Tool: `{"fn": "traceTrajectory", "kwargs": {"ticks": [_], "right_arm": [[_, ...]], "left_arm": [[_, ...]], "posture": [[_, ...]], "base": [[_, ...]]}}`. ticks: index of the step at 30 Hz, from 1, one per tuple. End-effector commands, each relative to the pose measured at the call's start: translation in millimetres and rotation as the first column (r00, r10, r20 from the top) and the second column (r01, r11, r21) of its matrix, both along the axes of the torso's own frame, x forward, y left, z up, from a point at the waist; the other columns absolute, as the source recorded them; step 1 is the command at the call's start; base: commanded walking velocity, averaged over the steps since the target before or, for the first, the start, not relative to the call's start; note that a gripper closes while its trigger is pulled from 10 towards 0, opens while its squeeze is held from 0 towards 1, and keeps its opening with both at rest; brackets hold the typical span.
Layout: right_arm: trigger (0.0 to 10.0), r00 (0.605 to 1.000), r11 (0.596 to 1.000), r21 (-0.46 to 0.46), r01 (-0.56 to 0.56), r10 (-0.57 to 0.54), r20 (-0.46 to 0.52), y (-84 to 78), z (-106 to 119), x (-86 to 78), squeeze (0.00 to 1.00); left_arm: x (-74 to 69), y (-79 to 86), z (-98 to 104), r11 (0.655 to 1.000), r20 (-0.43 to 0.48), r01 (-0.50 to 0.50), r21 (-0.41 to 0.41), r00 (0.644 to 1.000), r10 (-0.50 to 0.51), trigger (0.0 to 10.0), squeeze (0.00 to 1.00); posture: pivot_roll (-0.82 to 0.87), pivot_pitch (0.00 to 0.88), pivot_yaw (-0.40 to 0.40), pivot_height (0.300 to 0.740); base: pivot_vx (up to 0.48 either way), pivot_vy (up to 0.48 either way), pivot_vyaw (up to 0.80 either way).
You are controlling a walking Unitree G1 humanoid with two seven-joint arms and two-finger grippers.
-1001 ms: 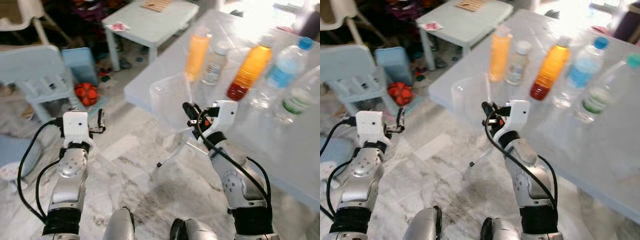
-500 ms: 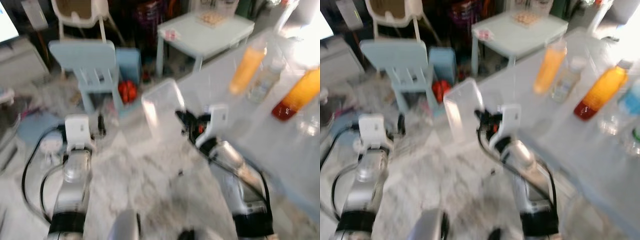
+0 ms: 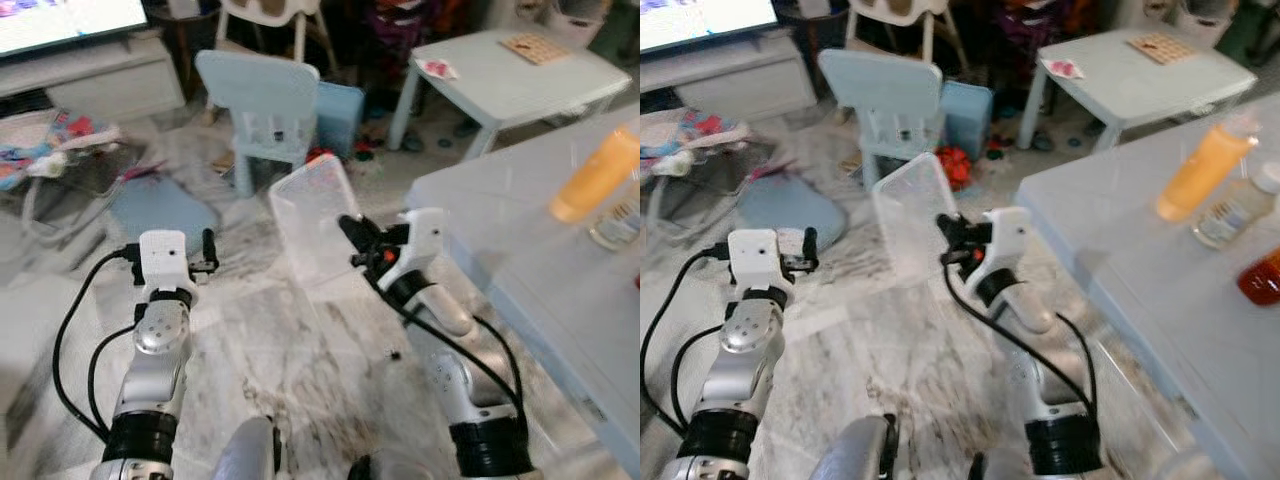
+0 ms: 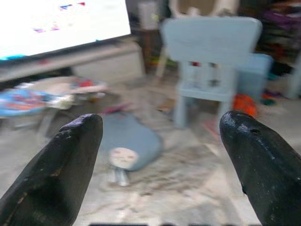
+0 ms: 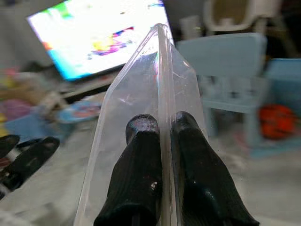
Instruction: Restocking fridge
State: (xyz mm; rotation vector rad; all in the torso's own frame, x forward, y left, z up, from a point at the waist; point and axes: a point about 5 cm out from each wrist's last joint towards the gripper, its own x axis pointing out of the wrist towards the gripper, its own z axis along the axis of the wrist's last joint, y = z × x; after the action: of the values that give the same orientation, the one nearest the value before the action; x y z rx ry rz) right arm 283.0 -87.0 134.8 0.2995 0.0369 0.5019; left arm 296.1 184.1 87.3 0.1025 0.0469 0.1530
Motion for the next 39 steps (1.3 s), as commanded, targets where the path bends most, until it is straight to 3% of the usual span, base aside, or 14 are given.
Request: {"fn": "traceTrajectory", "kwargs": {"ticks": [1, 11, 19, 24, 26, 31, 39], "right_arm": [[10.0, 1.000, 1.000, -0.012, 0.008, -0.008, 0.013, -4.7, 0.6, 0.1, 0.00], [10.0, 1.000, 1.000, -0.015, -0.002, 0.002, 0.011, -4.5, -0.7, 0.0, 0.00], [10.0, 1.000, 1.000, -0.027, -0.001, 0.001, 0.016, -5.6, -1.3, -1.3, 0.00], [10.0, 0.997, 0.995, -0.072, 0.069, -0.066, 0.032, -20.5, -4.5, -3.0, 0.00], [10.0, 0.992, 0.987, -0.094, 0.129, -0.129, 0.009, -37.0, -12.5, -7.1, 0.00], [10.0, 0.988, 0.981, -0.124, 0.149, -0.153, -0.028, -50.0, -23.5, -12.4, 0.00], [10.0, 0.995, 0.990, -0.108, 0.094, -0.097, -0.021, -35.0, -21.4, -1.4, 0.00]], "left_arm": [[-0.5, -0.2, -0.8, 1.000, -0.005, -0.012, 0.007, 1.000, 0.012, 10.0, 0.00], [-6.5, -0.7, -5.1, 1.000, -0.032, 0.022, 0.012, 0.999, -0.022, 10.0, 0.00], [-12.4, 8.4, -6.7, 0.999, -0.051, 0.000, 0.033, 0.999, 0.002, 10.0, 0.00], [-32.0, 12.4, -10.9, 0.999, -0.078, 0.027, 0.018, 0.997, -0.026, 10.0, 0.00], [-50.7, 17.8, -17.0, 0.999, -0.108, 0.037, 0.007, 0.993, -0.036, 10.0, 0.00], [-71.0, 22.6, -24.2, 1.000, -0.139, 0.015, 0.025, 0.990, -0.011, 10.0, 0.00], [-63.0, 12.3, -17.5, 0.999, -0.122, 0.043, 0.028, 0.992, -0.040, 10.0, 0.00]], "posture": [[0.06, 0.071, -0.003, 0.740], [0.06, 0.071, -0.002, 0.740], [0.06, 0.074, 0.004, 0.740], [0.06, 0.076, 0.009, 0.740], [0.08, 0.078, 0.009, 0.740], [0.09, 0.074, 0.002, 0.740], [0.11, 0.068, -0.004, 0.740]], "base": [[0.000, 0.000, 0.80], [0.000, 0.000, 0.80], [0.000, 0.000, 0.80], [0.000, 0.000, 0.80], [0.000, 0.000, 0.80], [0.000, 0.000, 0.80], [0.000, 0.309, 0.80]]}}
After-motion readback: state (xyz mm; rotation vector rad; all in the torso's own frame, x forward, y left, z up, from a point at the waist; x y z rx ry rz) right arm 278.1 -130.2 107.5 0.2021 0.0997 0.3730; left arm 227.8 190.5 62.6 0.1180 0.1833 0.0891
